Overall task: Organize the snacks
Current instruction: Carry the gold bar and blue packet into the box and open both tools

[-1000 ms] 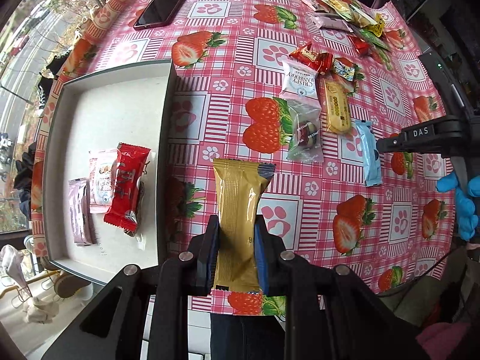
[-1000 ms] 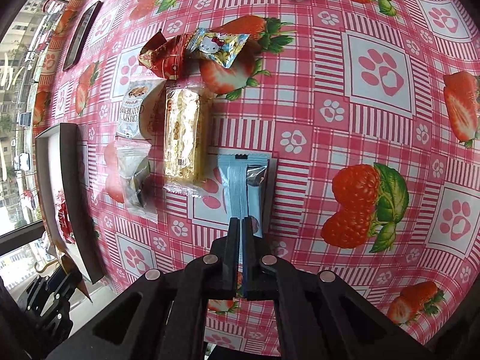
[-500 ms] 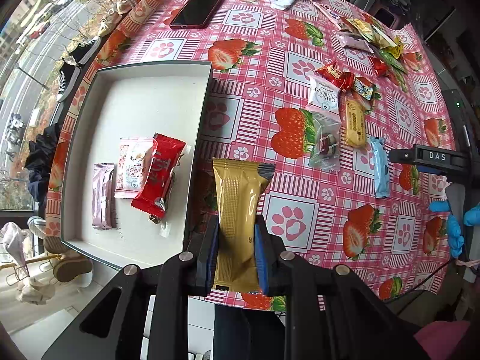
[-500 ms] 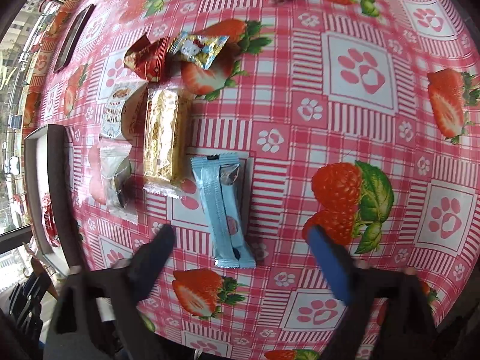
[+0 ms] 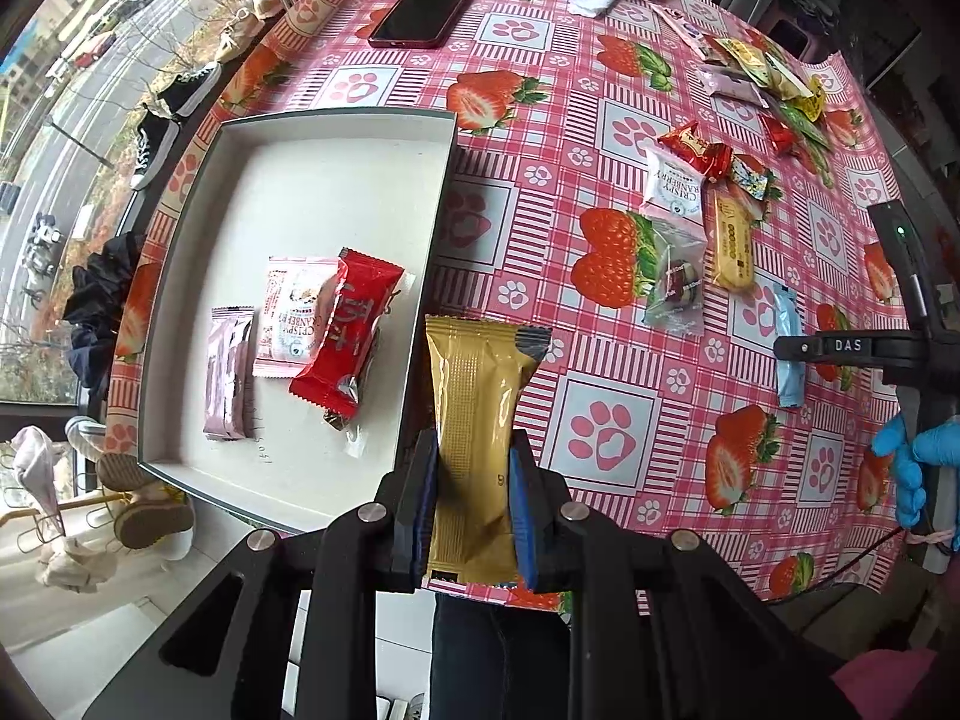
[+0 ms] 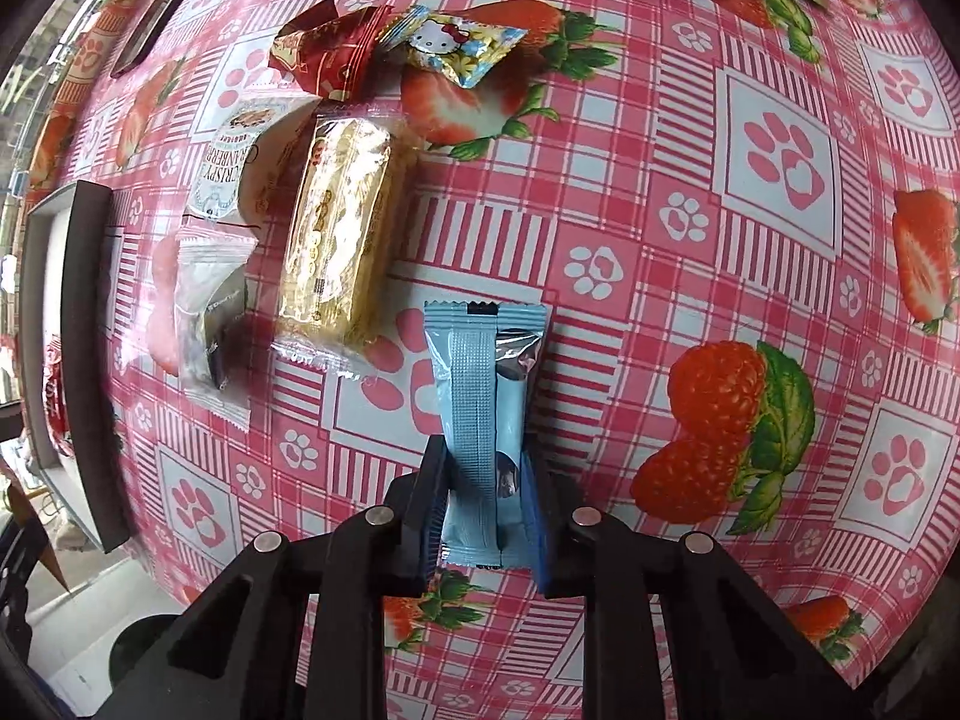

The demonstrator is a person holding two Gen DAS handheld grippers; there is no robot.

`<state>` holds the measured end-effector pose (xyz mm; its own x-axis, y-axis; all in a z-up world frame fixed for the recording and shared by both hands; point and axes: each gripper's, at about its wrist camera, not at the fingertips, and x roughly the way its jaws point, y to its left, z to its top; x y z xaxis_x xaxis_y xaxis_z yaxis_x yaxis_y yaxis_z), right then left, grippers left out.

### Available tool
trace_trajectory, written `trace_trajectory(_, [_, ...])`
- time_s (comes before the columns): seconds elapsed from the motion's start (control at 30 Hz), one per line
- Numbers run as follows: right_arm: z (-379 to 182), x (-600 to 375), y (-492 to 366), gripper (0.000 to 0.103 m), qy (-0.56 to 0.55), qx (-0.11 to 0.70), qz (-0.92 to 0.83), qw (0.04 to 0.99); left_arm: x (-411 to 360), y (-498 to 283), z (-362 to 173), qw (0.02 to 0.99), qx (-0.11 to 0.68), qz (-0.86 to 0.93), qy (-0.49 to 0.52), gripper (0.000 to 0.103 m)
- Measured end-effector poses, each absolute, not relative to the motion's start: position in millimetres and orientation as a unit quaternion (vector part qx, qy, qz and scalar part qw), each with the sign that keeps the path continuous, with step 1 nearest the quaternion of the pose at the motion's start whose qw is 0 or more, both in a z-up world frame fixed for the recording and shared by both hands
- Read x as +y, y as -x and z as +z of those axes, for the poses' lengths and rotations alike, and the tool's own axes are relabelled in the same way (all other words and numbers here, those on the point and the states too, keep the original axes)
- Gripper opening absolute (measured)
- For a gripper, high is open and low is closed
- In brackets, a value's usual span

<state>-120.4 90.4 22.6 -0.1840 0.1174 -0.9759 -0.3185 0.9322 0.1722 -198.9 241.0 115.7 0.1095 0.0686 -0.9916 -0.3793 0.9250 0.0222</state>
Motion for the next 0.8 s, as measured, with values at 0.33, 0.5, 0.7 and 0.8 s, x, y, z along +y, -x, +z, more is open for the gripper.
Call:
trace_trajectory(0.33, [58.7,153.0,159.7,0.024,0.011,0.745,0.278,0.607,286.0,207.9,104.8,0.739,0.641,0.158,0.136,0.024])
trace_trajectory(0.5, [72.5,231.6,172.4,0.024,0.009,0.740,0.317,0.593,330.1,210.5,105.3,0.742,0.641,0.148,0.133,0.024])
trace_trajectory(0.7, [90.7,335.0,167.0,0.024,0.001,0.719,0.350,0.601,384.6,201.2,98.6,0.746,0.643,0.139,0.110,0.025])
trace_trajectory(0.8, [87.1,363.4,163.7,0.028,0.016,0.718,0.336,0.609,399.9,194.7,86.0,0.731,0.661,0.139,0.094,0.053])
